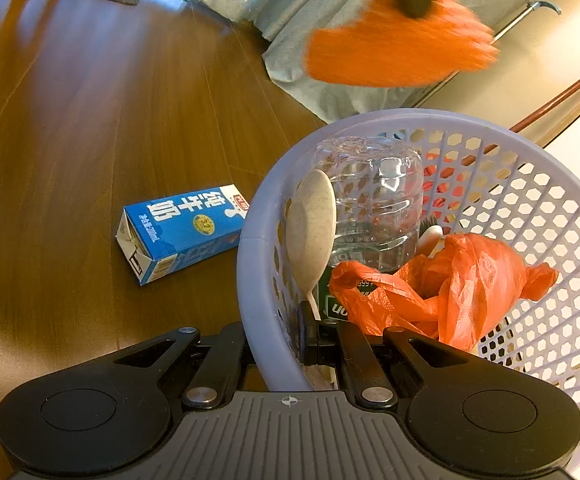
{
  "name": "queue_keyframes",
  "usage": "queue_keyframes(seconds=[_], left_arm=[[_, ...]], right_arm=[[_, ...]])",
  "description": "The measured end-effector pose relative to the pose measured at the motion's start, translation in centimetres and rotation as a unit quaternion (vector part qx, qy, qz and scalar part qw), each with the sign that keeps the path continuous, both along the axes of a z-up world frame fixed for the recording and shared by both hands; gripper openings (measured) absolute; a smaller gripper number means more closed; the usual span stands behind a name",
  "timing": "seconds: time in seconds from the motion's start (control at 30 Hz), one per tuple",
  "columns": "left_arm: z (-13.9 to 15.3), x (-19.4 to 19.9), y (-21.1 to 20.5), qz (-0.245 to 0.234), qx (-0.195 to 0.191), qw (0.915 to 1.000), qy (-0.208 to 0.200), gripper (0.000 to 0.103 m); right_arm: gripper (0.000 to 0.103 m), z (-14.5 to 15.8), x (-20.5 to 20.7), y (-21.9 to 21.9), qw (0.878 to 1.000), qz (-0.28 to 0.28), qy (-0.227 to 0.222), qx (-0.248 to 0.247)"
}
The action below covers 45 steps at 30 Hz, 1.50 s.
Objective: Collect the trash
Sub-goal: 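Carry the foam net with the left gripper over the wastebasket, then open the left gripper to drop the foam net into the wastebasket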
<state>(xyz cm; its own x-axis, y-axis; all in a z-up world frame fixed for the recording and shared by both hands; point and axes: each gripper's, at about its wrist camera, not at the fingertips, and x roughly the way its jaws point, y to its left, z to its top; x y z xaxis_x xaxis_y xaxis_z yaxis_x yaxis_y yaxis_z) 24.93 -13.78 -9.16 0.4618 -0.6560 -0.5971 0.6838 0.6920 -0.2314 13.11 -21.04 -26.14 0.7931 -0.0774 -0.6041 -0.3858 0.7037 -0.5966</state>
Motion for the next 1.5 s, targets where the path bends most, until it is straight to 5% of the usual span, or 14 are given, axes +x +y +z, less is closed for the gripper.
queue_keyframes(seconds=[0.37, 0.7, 0.8, 0.9, 1.2, 1.5], left_arm=[[-0.3, 1.8, -7.5, -0.084, 0.022, 0.9962, 0.004, 0.007], [-3.8, 6.0, -10.5, -0.047, 0.035, 0.9975, 0.039, 0.009], [-4.4, 6.8, -10.6, -0.04, 0.023, 0.9967, 0.067, 0.018], [-3.6, 6.2, -9.6, -0.035, 0.008, 0.998, 0.053, 0.042], [-1.4, 4.1, -3.3, -0.007, 0.008, 0.9999, 0.006, 0.044], [-7.7, 2.6, 5.7, 0.082, 0.084, 0.9922, 0.04, 0.047]], right_arm=[[0.003, -0.1, -0.3, 0.1, 1.0, 0.003, -0.001, 0.007], [0.003, -0.3, -0.4, 0.2, 1.0, 0.006, -0.002, 0.011], [0.003, -0.2, -0.4, 0.2, 1.0, 0.005, -0.002, 0.012], [0.003, -0.2, -0.3, 0.0, 1.0, 0.003, -0.003, 0.016], [0.003, 0.0, -0.1, -0.1, 1.0, -0.004, -0.004, 0.023], [0.003, -0.2, 0.0, 0.0, 1.0, -0.005, -0.004, 0.021]])
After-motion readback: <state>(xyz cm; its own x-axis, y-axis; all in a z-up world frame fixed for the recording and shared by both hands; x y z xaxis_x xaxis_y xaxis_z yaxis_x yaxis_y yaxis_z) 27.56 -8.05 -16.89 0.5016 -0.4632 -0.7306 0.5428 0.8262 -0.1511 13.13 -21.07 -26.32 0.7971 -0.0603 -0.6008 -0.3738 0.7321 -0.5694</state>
